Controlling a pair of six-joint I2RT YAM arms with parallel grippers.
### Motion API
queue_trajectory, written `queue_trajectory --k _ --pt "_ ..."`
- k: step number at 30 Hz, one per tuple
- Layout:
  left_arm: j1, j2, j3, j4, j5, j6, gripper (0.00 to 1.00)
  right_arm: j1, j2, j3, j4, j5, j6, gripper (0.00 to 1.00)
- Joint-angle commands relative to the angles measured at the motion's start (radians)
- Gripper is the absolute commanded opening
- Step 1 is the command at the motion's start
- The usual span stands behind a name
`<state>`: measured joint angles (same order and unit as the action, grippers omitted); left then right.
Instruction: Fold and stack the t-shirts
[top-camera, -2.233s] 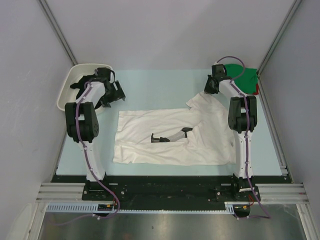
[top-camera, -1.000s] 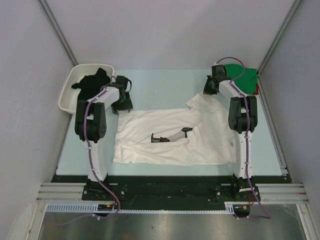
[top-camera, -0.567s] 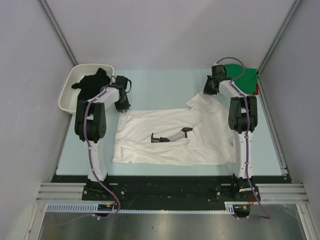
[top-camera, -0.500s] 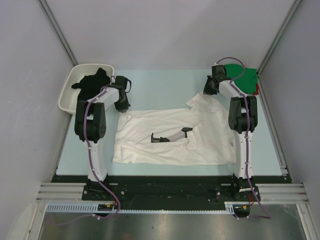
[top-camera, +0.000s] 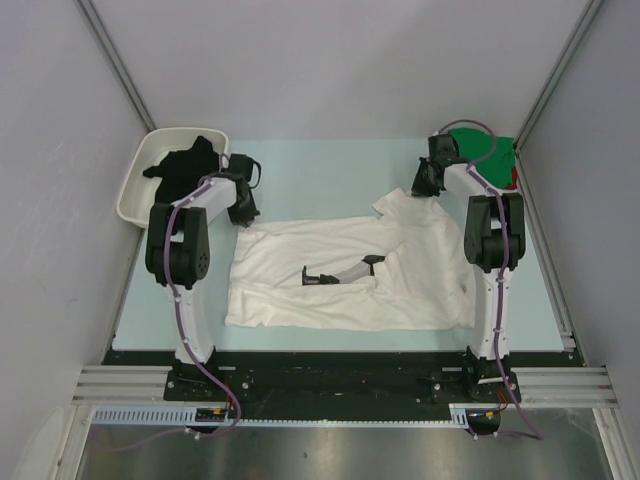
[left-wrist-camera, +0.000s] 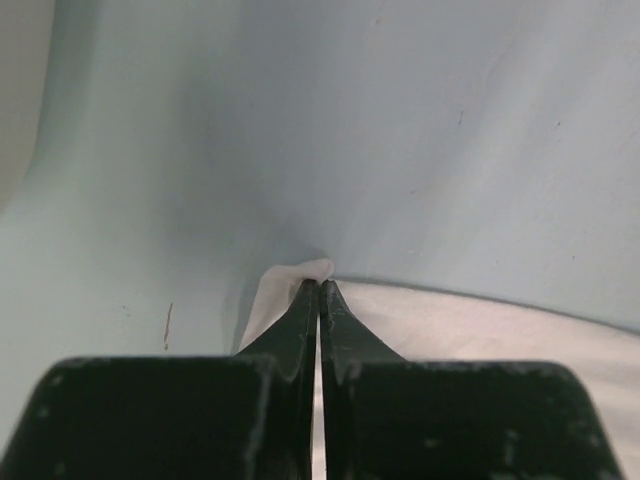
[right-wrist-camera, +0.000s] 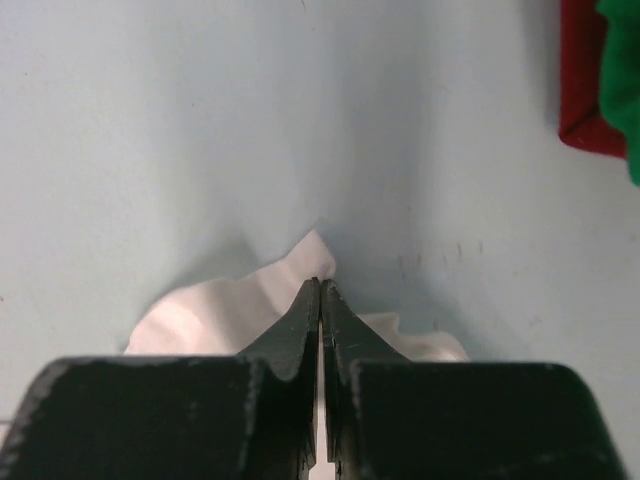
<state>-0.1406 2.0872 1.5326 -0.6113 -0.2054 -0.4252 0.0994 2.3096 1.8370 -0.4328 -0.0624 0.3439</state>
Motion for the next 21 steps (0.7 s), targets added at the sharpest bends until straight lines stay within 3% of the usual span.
queue_trajectory --k 1,9,21 --pt "0.009 -0.099 -0.035 0.005 -0.003 0.011 0.0 -0.007 -0.13 -0.05 0.022 -0.001 0.017 0.0" --pt "0.018 -0.206 -0.087 0.01 0.001 -0.009 0.0 -0.012 -0.251 -0.139 0.029 0.007 0.018 0.0" --pt "0.015 -0.377 -0.241 -0.008 -0.003 -0.006 0.0 -0.04 -0.506 -0.41 0.005 0.062 0.046 0.0"
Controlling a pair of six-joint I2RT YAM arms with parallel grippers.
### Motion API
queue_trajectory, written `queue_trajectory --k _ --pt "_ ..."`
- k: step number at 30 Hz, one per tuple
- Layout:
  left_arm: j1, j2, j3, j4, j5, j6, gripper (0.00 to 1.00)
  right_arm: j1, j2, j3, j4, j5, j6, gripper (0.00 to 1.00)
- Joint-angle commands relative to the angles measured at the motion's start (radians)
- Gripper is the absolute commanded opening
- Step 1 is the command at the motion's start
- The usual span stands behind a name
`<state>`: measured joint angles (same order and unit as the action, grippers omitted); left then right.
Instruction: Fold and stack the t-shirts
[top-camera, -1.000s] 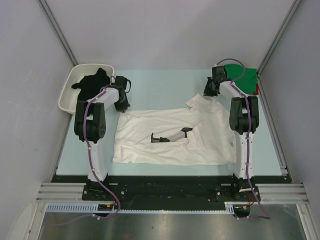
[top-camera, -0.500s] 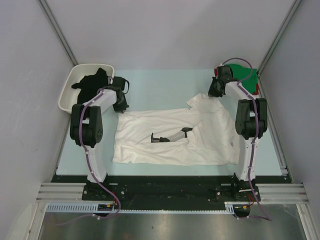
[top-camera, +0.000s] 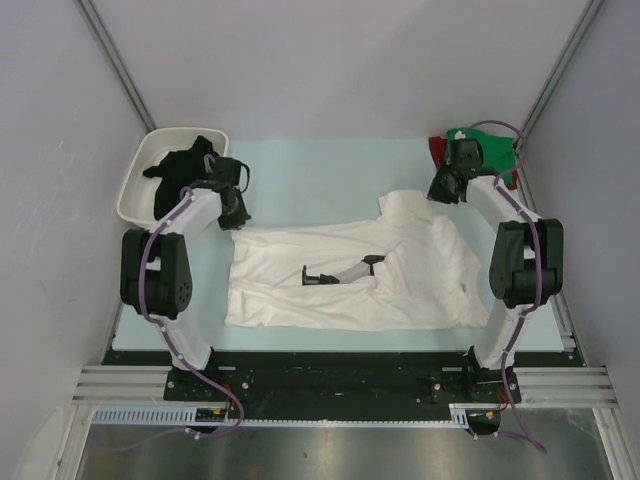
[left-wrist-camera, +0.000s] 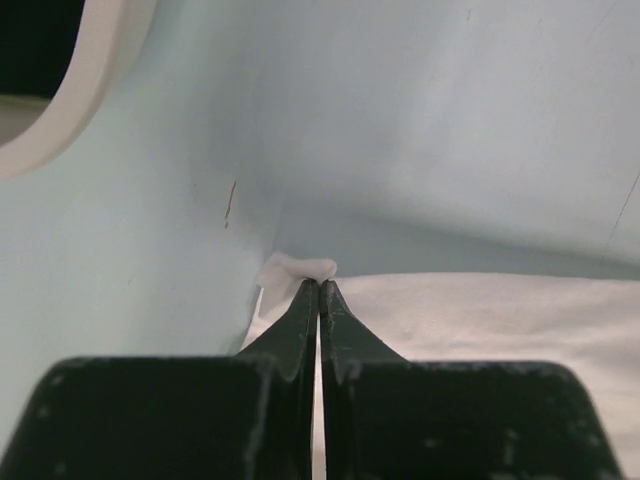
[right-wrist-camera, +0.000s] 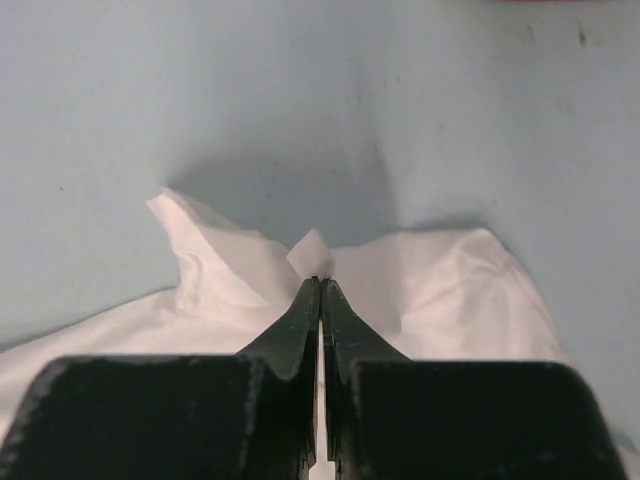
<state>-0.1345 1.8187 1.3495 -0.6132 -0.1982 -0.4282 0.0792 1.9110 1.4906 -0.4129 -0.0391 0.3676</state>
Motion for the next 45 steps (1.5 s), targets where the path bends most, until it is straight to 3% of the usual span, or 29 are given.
queue_trajectory --k 1,9,22,37,45 --pt "0.009 -0.13 -0.064 -0.016 -0.01 -0.003 0.0 -0.021 -0.143 -0.081 -0.021 0.039 0.024 0.0" --pt "0.004 -0.252 -0.187 -0.02 0.006 0.012 0.0 -0.025 -0.361 -0.234 -0.079 0.137 0.017 0.0" --pt "-0.042 -0.349 -0.245 -0.043 -0.012 0.022 0.0 -0.059 -0.719 -0.423 -0.147 0.22 0.037 0.0" --pt "-0.05 -0.559 -0.391 -0.103 -0.001 -0.046 0.0 -0.056 -1.067 -0.633 -0.32 0.229 0.209 0.0" --pt "-0.053 -0.798 -0.579 -0.132 0.299 -0.224 0.0 0.065 -1.341 -0.699 -0.512 0.248 0.402 0.0"
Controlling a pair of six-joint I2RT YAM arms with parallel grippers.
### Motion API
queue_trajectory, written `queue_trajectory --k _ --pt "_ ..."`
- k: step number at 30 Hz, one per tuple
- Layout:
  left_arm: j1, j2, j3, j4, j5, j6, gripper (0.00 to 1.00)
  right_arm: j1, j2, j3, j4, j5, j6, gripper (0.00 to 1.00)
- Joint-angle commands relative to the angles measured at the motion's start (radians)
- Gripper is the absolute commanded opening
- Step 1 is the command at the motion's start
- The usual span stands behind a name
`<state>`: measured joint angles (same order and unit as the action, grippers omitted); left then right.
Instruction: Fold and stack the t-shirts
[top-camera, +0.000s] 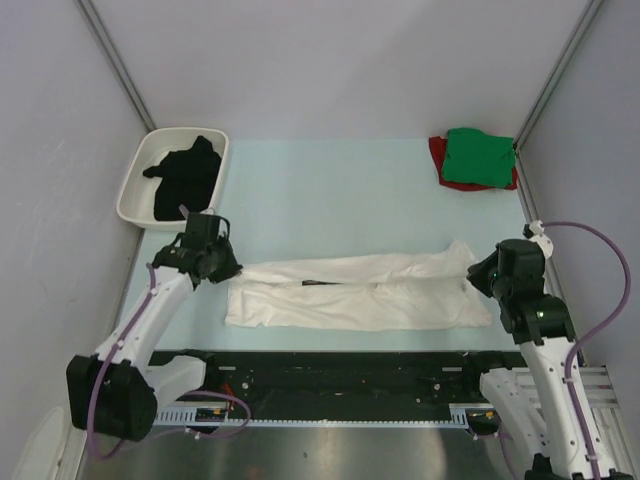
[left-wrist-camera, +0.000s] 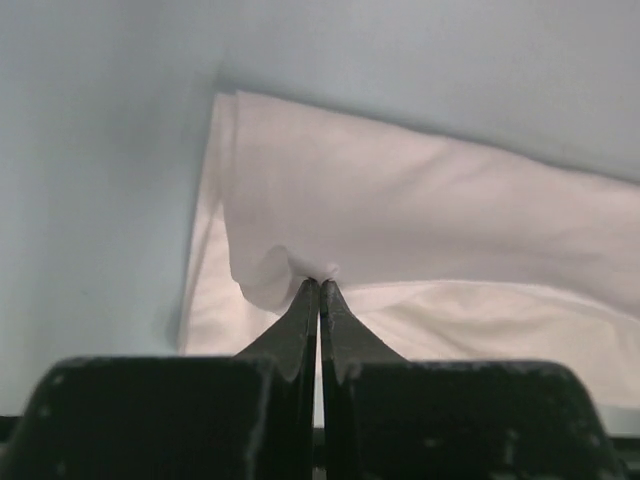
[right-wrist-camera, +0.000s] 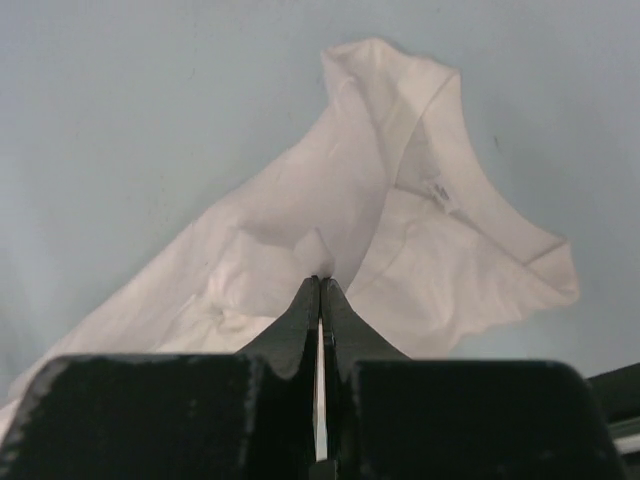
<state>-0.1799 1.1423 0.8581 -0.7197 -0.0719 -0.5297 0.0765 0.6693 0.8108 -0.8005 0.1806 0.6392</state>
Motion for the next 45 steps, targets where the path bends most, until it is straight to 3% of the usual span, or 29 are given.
queue_trajectory --k 1,3,4,6,7,8,9,12,14,22,28,35,45 --pt "-0.009 -0.195 -0.103 -0.033 0.173 -0.154 0.0 0.086 -0.12 -0.024 -0.164 0.037 0.169 0.0" --pt "-0.016 -0.271 -0.146 -0.069 0.17 -0.191 0.2 0.135 -0.155 -0.025 -0.212 0.045 0.204 0.05" --pt "-0.02 -0.339 -0.16 -0.084 0.176 -0.206 0.47 0.149 -0.178 -0.025 -0.257 0.04 0.224 0.48" --pt "-0.024 -0.421 -0.198 -0.124 0.202 -0.236 0.54 0.173 -0.203 -0.025 -0.296 0.023 0.247 0.79" --pt "-0.024 -0.459 -0.206 -0.138 0.211 -0.249 0.77 0.177 -0.242 -0.024 -0.322 0.01 0.246 0.99" --pt "-0.024 -0.539 -0.209 -0.17 0.207 -0.262 0.99 0.18 -0.264 -0.022 -0.33 0.005 0.247 1.0" --pt "-0.024 -0.571 -0.2 -0.182 0.201 -0.274 1.0 0.18 -0.29 -0.015 -0.33 0.0 0.243 1.0" --pt "-0.024 -0.625 -0.145 -0.187 0.173 -0.262 1.0 0.177 -0.32 0.017 -0.303 0.011 0.211 1.0" --pt "-0.024 -0.589 -0.116 -0.155 0.159 -0.242 1.0 0.175 -0.239 0.024 -0.238 0.023 0.174 1.0" --pt "-0.024 -0.187 -0.011 0.066 0.236 -0.161 1.0 0.161 0.16 0.022 0.069 0.075 0.014 0.99" --pt "-0.024 0.098 0.064 0.135 0.239 -0.118 1.0 -0.009 0.401 0.022 0.242 0.036 0.011 1.0" --pt "-0.023 0.302 0.075 0.177 0.218 -0.089 1.0 -0.127 0.559 0.024 0.403 0.003 0.025 0.87" --pt "-0.012 0.398 0.029 0.252 0.224 -0.102 1.0 -0.181 0.797 0.053 0.567 -0.104 0.042 0.64"
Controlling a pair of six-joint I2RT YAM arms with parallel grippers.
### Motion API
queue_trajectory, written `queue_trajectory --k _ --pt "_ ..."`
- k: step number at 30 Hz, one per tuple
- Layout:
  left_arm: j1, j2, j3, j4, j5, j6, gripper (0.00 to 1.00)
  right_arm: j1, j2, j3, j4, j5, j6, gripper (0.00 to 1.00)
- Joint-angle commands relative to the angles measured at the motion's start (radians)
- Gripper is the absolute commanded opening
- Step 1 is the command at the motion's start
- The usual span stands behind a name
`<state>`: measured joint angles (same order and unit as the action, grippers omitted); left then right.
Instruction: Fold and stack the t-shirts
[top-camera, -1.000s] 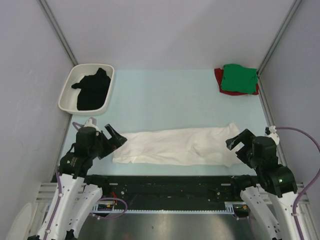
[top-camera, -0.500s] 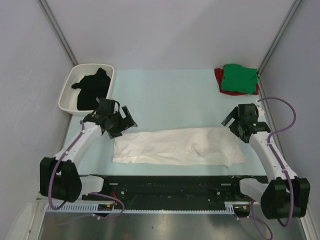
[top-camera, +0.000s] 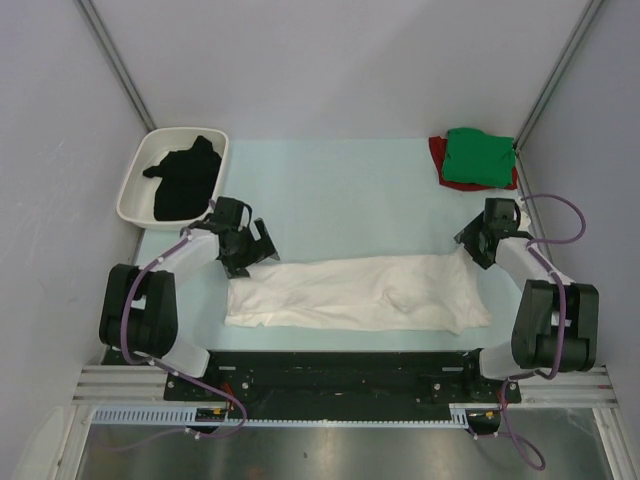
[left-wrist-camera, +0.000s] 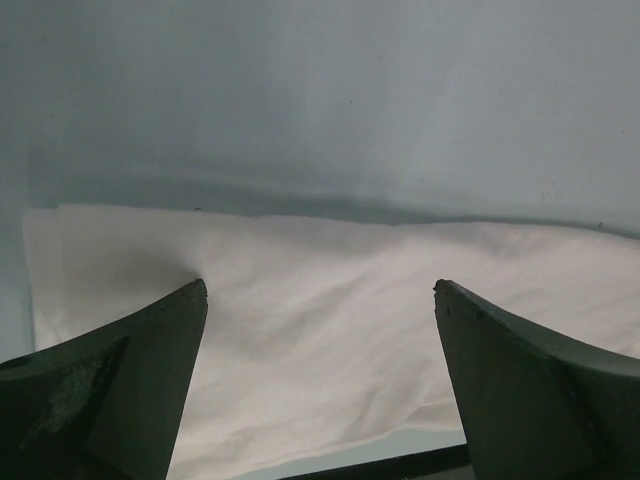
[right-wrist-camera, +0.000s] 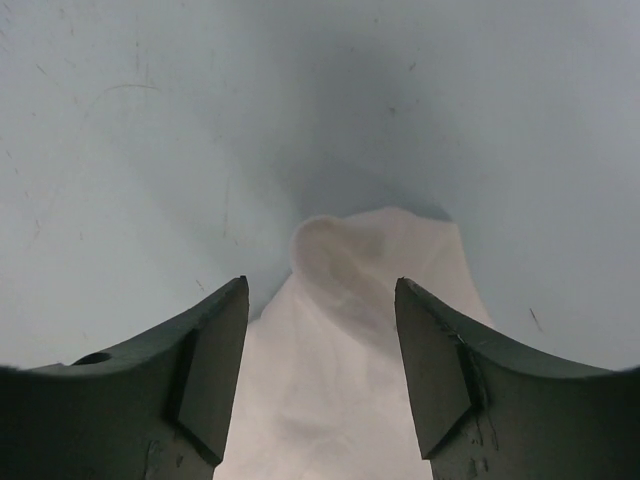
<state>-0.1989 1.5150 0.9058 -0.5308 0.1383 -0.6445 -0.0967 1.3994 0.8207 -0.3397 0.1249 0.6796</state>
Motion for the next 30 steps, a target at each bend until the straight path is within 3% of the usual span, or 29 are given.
queue_trajectory --k 1,11,13,16,17,19,25,30 --pt "0.009 0.03 -0.025 0.077 0.014 0.008 1.0 -0.009 0.084 0.047 0.114 -0.054 -0.002 0.63" --pt "0.047 0.093 -0.073 0.117 -0.012 -0.018 1.0 -0.014 0.171 0.067 0.146 -0.065 -0.025 0.57" --pt "0.056 0.097 -0.077 0.12 -0.019 -0.021 1.0 -0.015 0.191 0.072 0.139 -0.056 -0.029 0.52" --pt "0.072 0.09 -0.088 0.124 -0.006 -0.027 1.0 -0.023 0.223 0.077 0.137 -0.054 -0.023 0.31" --pt "0.076 0.083 -0.088 0.123 -0.006 -0.024 1.0 -0.026 0.231 0.078 0.14 -0.053 -0.022 0.15" --pt "0.078 0.073 -0.084 0.112 -0.011 -0.018 1.0 -0.032 0.243 0.08 0.139 -0.047 -0.014 0.0" --pt "0.108 0.018 -0.079 0.081 -0.02 -0.006 1.0 -0.06 0.217 0.083 0.093 0.013 -0.011 0.0" --pt "0.154 -0.018 -0.094 0.075 -0.025 -0.006 1.0 -0.075 0.118 0.081 0.021 0.153 -0.008 0.0"
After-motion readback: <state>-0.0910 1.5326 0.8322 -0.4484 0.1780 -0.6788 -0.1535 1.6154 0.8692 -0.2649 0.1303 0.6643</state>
